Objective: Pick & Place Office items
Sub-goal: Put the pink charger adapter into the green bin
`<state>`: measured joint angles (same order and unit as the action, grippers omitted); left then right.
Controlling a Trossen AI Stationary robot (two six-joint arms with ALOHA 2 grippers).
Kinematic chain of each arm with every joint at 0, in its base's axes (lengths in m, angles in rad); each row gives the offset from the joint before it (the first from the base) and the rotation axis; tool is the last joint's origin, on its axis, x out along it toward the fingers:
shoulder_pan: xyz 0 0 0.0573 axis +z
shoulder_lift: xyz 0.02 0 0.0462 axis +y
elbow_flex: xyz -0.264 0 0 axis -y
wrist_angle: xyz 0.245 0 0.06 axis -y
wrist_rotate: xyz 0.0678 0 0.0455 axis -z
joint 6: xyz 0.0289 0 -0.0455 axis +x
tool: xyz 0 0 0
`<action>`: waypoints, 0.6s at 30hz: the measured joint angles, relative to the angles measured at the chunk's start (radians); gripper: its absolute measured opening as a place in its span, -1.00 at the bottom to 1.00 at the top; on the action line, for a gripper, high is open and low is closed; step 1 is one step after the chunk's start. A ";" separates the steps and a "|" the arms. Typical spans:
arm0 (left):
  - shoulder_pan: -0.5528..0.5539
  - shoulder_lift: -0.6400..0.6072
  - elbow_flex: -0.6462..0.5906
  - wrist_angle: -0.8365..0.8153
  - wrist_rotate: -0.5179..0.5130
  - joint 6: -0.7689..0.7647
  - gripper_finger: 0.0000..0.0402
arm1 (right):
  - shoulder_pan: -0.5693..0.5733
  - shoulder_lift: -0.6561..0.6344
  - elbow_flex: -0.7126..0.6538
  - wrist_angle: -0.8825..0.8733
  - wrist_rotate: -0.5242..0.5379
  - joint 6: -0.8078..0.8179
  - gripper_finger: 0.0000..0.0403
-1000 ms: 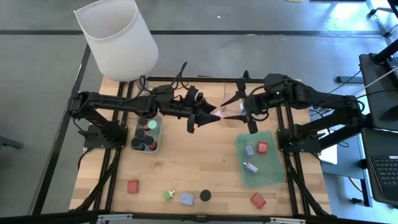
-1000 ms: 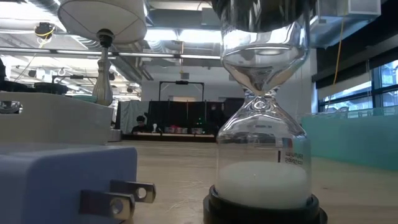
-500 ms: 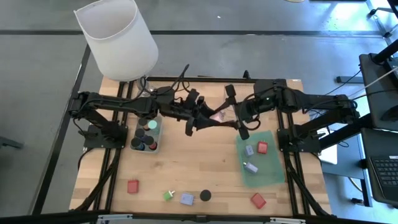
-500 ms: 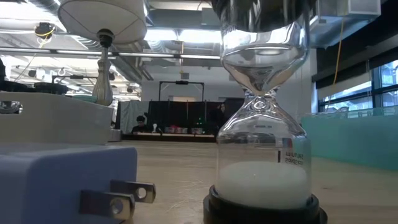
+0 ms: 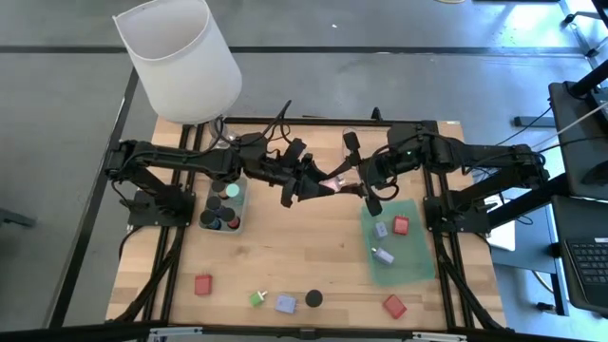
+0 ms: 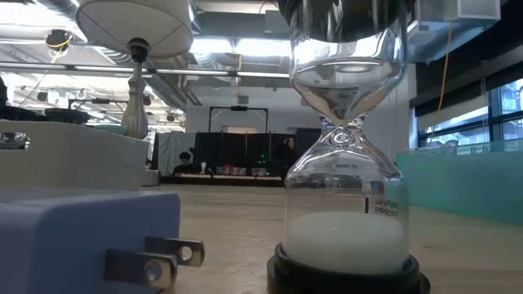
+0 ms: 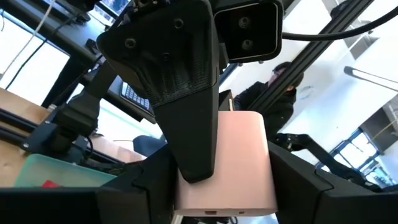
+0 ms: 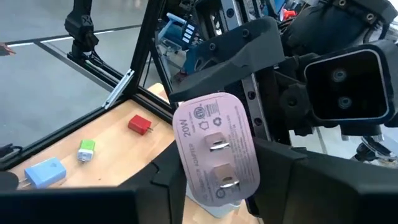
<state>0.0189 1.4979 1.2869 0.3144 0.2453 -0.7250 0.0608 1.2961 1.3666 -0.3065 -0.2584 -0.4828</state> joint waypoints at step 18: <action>0.092 -0.001 0.002 0.015 -0.065 0.103 0.37 | 0.004 -0.117 0.000 -0.314 0.015 0.401 -0.38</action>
<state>0.1112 1.4967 1.2884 0.3298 0.1805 -0.6223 0.0647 1.1794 1.3666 -0.6203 -0.2438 -0.0816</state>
